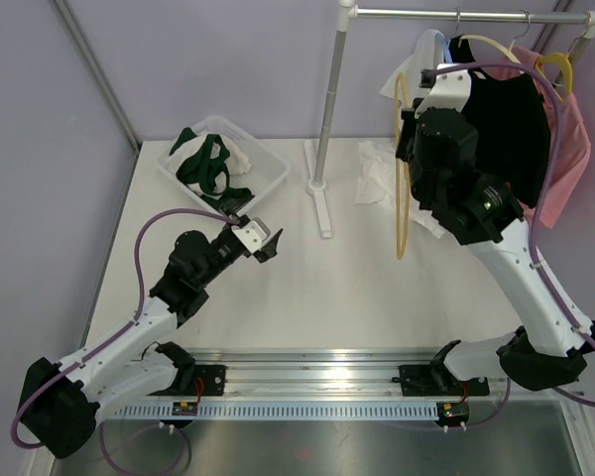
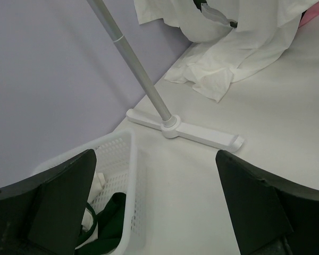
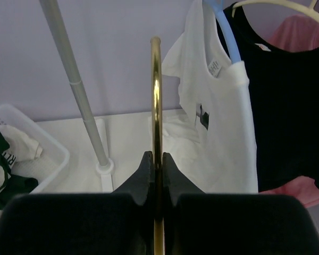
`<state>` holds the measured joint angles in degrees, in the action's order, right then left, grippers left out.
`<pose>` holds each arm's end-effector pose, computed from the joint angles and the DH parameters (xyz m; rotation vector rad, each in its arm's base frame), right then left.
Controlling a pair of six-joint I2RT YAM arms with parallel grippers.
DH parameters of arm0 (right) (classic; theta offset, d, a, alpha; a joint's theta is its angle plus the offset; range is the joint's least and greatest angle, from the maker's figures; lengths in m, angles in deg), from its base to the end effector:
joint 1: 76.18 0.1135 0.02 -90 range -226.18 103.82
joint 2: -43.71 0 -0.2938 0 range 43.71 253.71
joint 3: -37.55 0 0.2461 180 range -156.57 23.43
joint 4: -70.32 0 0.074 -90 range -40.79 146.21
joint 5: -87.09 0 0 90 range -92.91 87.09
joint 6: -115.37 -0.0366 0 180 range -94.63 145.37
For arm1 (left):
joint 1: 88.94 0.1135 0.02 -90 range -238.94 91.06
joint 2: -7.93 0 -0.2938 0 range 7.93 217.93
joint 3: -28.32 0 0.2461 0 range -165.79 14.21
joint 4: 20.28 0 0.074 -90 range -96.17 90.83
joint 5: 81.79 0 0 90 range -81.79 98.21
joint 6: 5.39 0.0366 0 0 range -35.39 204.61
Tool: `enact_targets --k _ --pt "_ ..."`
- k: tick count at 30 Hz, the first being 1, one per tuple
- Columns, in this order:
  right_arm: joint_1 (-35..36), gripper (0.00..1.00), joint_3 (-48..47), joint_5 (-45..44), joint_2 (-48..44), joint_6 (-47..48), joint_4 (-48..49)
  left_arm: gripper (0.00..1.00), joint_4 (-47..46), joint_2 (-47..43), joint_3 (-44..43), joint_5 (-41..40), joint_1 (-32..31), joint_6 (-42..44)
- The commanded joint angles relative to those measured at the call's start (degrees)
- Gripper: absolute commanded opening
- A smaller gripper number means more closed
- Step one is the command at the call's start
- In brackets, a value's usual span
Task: Remove the t-shirt from the hanger
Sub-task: Hang the hanger back to the clothesline with the right arm
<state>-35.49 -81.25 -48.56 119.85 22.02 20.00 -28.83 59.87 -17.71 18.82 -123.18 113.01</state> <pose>0.1909 0.1296 0.5522 0.0446 1.6644 -0.0973 0.1562 -0.1145 0.3246 0.9179 1.2236 -0.2224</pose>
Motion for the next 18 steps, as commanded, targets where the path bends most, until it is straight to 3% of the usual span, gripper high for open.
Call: enact_targets --k 1,6,18 --pt "-4.8 0.00 -6.7 8.5 6.0 2.9 5.0 0.99 -1.5 -0.1 -2.8 -2.1 -0.3 -0.9" --pt "-10.8 0.00 -16.4 19.4 13.5 4.9 5.6 0.99 -1.3 -0.5 -2.8 -1.5 -0.3 -0.5" --pt "-18.4 0.00 -37.6 30.3 33.9 4.0 9.8 0.99 -0.4 -1.1 -2.7 -1.7 -0.3 -0.2"
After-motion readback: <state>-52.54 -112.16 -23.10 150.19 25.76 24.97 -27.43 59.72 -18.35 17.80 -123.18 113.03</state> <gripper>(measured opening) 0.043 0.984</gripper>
